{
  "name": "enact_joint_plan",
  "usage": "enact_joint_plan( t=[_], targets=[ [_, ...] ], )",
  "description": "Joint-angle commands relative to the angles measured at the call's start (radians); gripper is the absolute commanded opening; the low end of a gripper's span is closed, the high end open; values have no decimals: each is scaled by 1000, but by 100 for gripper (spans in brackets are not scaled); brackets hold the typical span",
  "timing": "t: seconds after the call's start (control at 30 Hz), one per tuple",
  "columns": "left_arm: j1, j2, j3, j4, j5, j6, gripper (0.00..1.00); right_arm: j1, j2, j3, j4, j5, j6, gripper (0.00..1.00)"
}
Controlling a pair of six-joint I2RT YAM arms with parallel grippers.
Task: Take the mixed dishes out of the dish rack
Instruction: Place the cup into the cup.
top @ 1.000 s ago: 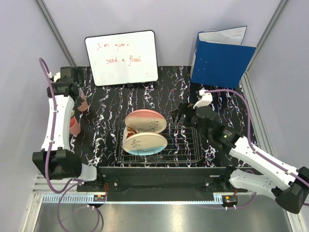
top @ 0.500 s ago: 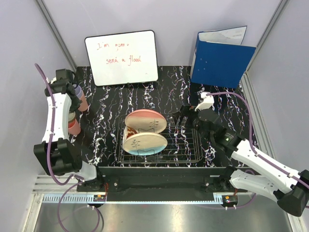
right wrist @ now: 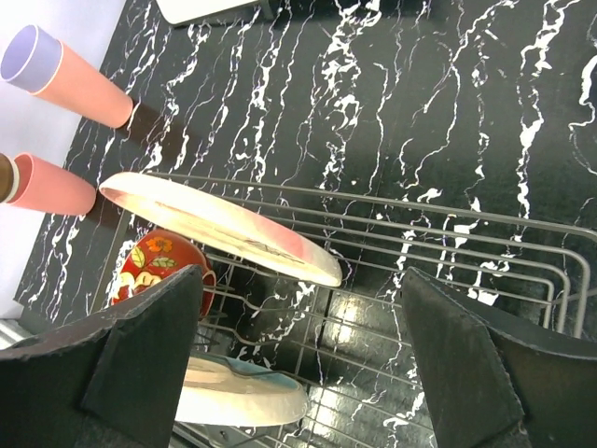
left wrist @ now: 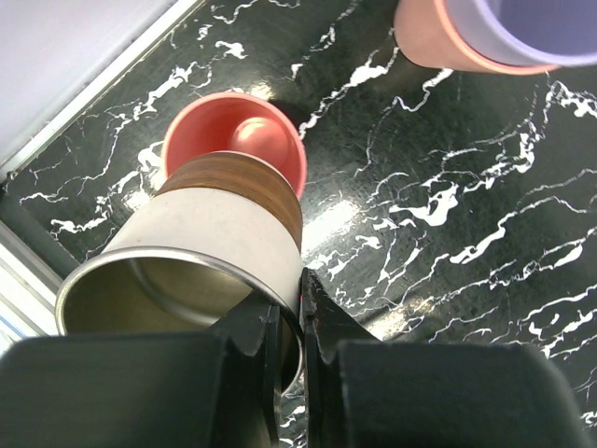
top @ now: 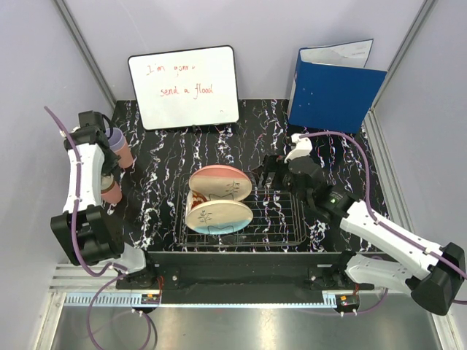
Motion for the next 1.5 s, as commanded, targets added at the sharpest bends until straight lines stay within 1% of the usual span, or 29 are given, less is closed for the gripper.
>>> enact_joint_plan(
  t=[0.0, 0.43, 0.8, 1.0, 1.07, 1.1, 1.13, 1.17, 1.23, 1.27, 1.37, 1.47],
  targets=[
    [23, -19, -7, 56, 17, -21, 0, -4, 7, 47, -6, -27, 14, 94],
    [50, 54, 15, 74, 49, -24, 0, -4, -66, -10, -19, -14, -4, 94],
    [81, 74, 70, 59, 76, -27, 0, -4, -59, -28, -9, -20, 0, 94],
    [83, 90, 41, 71, 96, -27, 0, -4, -58, -44, -6, -17, 2, 94],
    [81, 90, 36, 70, 99, -26, 11, -3, -61, -47, -5, -17, 0, 94],
    [81, 89, 38, 71, 99, -23, 19, -4, -59, -47, -6, -16, 2, 94],
    [83, 87, 45, 70, 99, -23, 24, -4, -58, -47, -6, -14, 0, 94],
    [83, 84, 52, 70, 104, -18, 32, -3, -58, -50, -5, -16, 2, 94],
    [83, 84, 85, 53, 96, -23, 38, -4, -56, -48, -5, -17, -1, 94],
    [81, 83, 98, 44, 96, -21, 47, -3, -55, -50, -5, -16, 0, 94],
    [83, 72, 151, 13, 72, -30, 60, -3, -56, -55, -3, -19, -1, 94],
    [81, 44, 214, -18, 60, -43, 65, -4, -64, -62, 0, -22, -4, 94]
  ],
)
